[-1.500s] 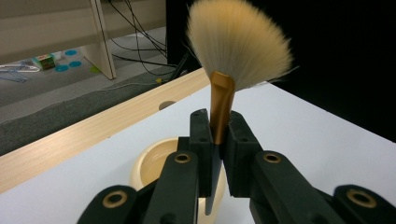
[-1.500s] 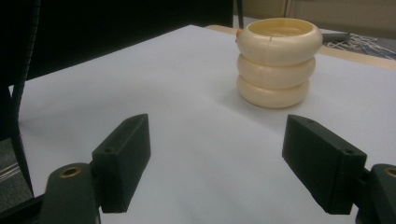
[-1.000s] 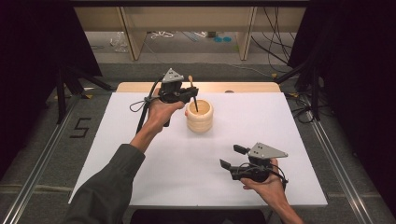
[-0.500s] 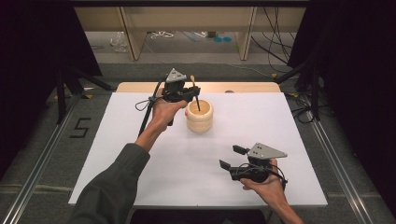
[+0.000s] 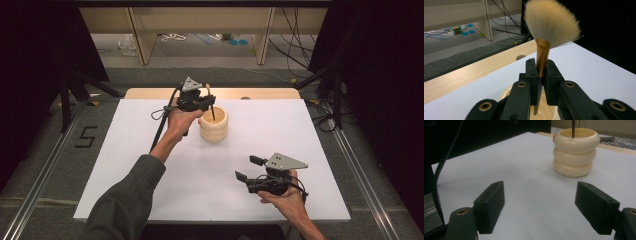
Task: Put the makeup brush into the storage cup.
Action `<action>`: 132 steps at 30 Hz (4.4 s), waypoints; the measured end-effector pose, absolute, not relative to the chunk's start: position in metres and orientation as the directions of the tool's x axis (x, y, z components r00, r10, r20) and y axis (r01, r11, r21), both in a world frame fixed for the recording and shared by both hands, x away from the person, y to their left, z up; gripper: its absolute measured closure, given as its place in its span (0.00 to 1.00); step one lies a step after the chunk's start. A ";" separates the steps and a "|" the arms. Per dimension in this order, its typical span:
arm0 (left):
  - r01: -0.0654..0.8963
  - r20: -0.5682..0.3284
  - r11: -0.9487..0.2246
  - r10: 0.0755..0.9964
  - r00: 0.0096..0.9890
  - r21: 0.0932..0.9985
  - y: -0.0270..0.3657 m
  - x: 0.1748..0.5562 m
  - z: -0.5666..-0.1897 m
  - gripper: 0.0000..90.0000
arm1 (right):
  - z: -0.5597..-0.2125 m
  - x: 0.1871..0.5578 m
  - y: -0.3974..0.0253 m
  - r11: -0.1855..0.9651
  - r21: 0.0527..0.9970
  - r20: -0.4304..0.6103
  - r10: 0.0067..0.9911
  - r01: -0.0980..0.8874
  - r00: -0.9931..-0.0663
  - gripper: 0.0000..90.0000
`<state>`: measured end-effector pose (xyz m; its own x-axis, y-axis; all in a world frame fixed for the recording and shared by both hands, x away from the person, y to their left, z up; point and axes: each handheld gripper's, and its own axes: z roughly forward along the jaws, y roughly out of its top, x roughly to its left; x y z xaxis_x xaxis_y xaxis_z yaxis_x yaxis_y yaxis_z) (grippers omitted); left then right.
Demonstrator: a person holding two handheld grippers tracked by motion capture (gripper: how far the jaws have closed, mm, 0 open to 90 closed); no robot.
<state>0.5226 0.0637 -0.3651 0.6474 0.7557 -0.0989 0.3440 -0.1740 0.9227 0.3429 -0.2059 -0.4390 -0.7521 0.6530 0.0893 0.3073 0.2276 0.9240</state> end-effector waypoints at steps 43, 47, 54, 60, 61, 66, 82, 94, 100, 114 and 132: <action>0.377 -0.126 -0.172 0.751 0.648 0.910 0.061 0.525 -0.411 0.92 | -0.440 0.344 -0.206 0.227 0.925 0.088 0.651 0.304 -0.754 0.28; 0.374 -0.118 -0.182 0.750 0.651 0.909 0.062 0.524 -0.414 0.91 | -0.440 0.344 -0.206 0.228 0.924 0.091 0.648 0.306 -0.756 0.28; 0.380 -0.084 -0.242 0.739 0.668 0.893 0.061 0.521 -0.415 0.69 | -0.440 0.344 -0.206 0.228 0.925 0.090 0.648 0.305 -0.756 0.28; 0.359 -0.051 -0.248 0.758 0.651 0.900 0.064 0.516 -0.409 0.41 | -0.440 0.344 -0.206 0.227 0.925 0.091 0.644 0.303 -0.759 0.28; 0.357 -0.045 -0.250 0.762 0.646 0.900 0.065 0.515 -0.407 0.39 | -0.440 0.344 -0.206 0.227 0.924 0.094 0.644 0.307 -0.759 0.28; 0.346 -0.040 -0.241 0.768 0.639 0.907 0.073 0.510 -0.399 0.34 | -0.440 0.343 -0.206 0.223 0.920 0.108 0.646 0.322 -0.756 0.28; 0.356 -0.120 -0.145 0.772 0.624 0.923 0.106 0.485 -0.389 0.23 | -0.440 0.346 -0.206 0.197 0.935 0.096 0.657 0.294 -0.748 0.26; 0.323 -0.135 -0.106 0.755 0.642 0.940 0.119 0.459 -0.383 0.22 | -0.439 0.344 -0.206 0.181 0.933 0.122 0.656 0.312 -0.745 0.25; 0.308 -0.148 -0.081 0.745 0.651 0.948 0.124 0.445 -0.384 0.22 | -0.438 0.344 -0.207 0.170 0.936 0.125 0.658 0.308 -0.743 0.25; 0.309 -0.150 -0.081 0.741 0.654 0.947 0.133 0.425 -0.394 0.22 | -0.437 0.345 -0.208 0.162 0.948 0.101 0.666 0.275 -0.739 0.22; 0.292 -0.098 -0.144 0.729 0.678 0.945 0.132 0.402 -0.411 0.22 | -0.434 0.345 -0.211 0.126 0.951 0.127 0.673 0.282 -0.729 0.19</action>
